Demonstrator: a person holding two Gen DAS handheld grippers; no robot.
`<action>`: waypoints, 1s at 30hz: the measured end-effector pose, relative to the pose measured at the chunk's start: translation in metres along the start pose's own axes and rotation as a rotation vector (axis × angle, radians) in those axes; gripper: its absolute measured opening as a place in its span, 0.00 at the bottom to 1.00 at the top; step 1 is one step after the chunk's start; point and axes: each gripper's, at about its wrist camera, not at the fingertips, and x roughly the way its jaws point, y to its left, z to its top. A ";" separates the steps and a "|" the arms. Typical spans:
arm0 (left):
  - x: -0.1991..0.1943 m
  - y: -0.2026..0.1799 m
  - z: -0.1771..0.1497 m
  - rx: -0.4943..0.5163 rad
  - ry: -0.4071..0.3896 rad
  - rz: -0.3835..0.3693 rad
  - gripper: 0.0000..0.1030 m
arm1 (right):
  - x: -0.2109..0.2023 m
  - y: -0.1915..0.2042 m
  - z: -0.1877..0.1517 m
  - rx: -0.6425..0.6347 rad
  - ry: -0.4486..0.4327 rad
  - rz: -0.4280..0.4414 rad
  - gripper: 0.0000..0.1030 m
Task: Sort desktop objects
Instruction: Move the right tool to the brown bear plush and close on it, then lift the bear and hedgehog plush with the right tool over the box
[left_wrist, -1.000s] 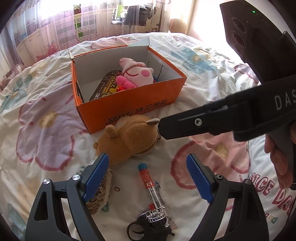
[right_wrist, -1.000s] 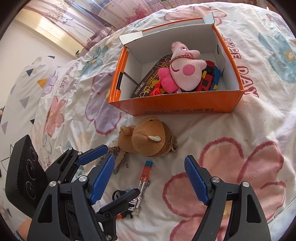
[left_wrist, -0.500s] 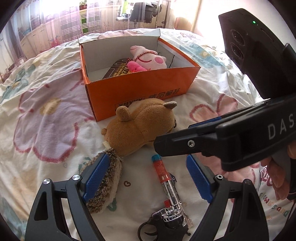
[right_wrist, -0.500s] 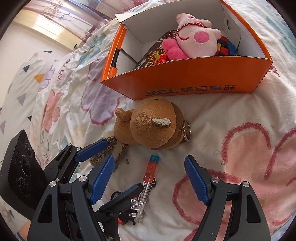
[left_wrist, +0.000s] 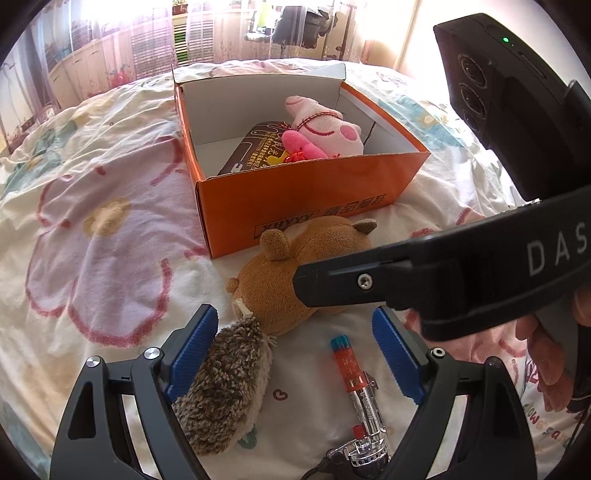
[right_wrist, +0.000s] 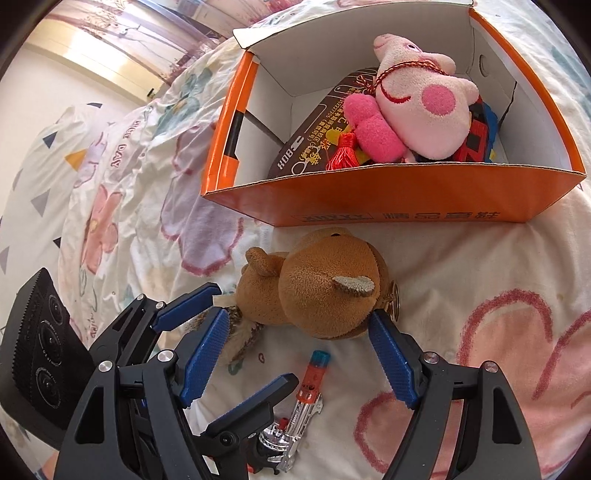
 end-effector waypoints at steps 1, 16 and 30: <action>0.002 0.002 0.000 -0.003 0.003 0.001 0.84 | 0.001 -0.002 0.002 0.006 0.000 -0.004 0.76; 0.038 0.014 0.009 -0.026 0.060 -0.011 0.84 | 0.027 -0.023 0.015 0.062 0.028 -0.017 0.83; 0.040 0.022 0.005 -0.060 0.067 -0.074 0.67 | 0.031 -0.022 0.015 0.048 0.030 -0.009 0.75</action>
